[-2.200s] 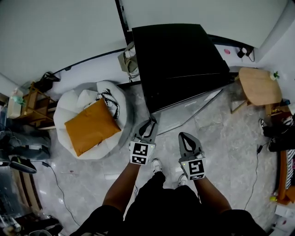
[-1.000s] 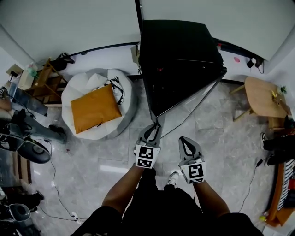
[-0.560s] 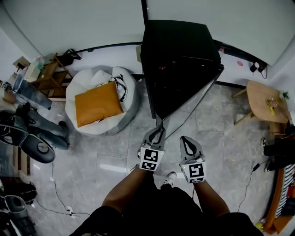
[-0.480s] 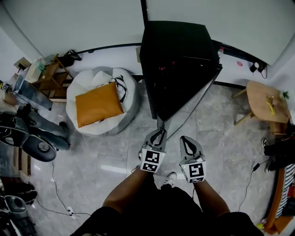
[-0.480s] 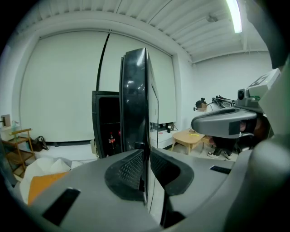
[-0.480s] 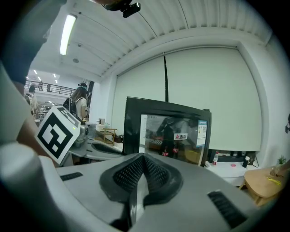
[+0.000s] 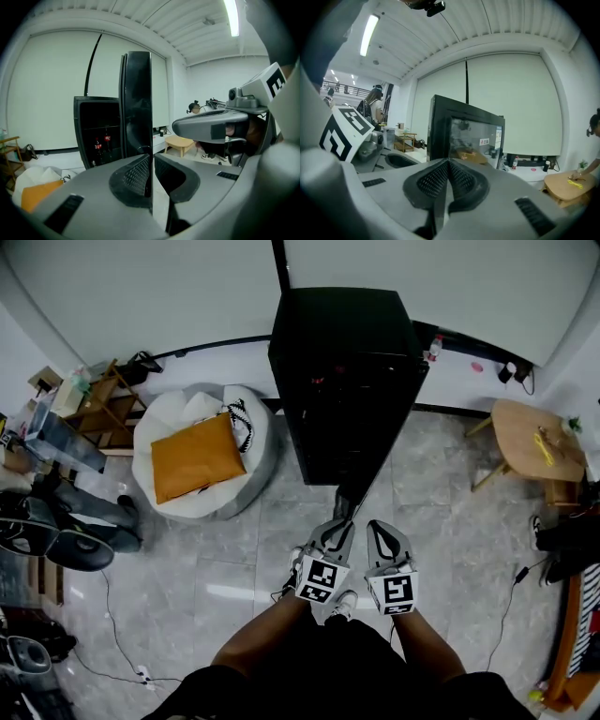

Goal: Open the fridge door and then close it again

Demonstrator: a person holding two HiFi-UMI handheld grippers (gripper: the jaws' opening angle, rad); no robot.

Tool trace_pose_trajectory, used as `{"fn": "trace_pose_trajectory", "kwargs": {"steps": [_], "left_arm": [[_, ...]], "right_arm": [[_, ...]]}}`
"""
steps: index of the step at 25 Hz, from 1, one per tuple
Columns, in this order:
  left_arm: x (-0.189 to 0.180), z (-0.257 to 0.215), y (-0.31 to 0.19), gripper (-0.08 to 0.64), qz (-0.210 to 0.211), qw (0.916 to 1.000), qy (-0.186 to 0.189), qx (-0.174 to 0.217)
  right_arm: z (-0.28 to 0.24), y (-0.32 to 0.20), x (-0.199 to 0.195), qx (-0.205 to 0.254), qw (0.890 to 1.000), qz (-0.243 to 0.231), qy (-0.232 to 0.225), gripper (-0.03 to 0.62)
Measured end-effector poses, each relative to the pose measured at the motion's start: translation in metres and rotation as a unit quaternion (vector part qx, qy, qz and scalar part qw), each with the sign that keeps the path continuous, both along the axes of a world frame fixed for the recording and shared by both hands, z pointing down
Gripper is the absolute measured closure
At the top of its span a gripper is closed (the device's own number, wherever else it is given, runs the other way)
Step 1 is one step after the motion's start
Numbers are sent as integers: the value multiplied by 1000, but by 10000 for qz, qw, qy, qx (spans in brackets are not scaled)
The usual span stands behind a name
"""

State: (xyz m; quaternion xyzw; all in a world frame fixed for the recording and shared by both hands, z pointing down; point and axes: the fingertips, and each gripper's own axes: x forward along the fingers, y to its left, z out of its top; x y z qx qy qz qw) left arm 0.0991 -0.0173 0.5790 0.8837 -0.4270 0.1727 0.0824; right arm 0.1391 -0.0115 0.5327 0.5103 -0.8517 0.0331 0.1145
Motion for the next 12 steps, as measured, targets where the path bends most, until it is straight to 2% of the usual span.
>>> {"fn": "trace_pose_trajectory", "kwargs": {"steps": [6, 12], "left_arm": [[21, -4, 18, 512, 351, 9993, -45, 79], [9, -25, 26, 538, 223, 9994, -5, 251]], "right_arm": [[2, 8, 25, 7, 9997, 244, 32, 574], [-5, 8, 35, 95, 9993, 358, -52, 575]]}}
